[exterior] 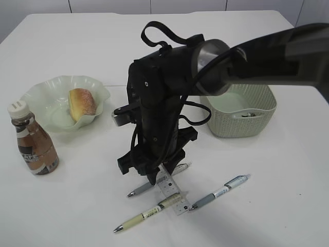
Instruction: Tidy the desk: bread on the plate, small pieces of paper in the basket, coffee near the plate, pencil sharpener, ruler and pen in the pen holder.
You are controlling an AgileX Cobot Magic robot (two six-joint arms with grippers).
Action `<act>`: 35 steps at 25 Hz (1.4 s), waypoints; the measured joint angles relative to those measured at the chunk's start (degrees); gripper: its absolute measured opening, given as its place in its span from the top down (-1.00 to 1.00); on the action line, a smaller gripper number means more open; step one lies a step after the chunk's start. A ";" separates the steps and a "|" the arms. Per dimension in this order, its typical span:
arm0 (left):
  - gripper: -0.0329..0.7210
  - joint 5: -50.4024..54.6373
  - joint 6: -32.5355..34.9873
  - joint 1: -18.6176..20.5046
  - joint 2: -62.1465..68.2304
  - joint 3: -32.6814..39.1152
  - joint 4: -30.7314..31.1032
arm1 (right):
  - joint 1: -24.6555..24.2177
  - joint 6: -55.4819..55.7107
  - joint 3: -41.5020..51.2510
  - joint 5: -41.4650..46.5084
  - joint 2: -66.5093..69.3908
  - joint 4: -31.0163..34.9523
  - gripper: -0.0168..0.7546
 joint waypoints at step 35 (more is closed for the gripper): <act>-0.15 0.00 0.00 0.00 0.00 0.00 2.37 | -5.13 -1.04 27.82 -75.65 -23.82 -20.32 0.23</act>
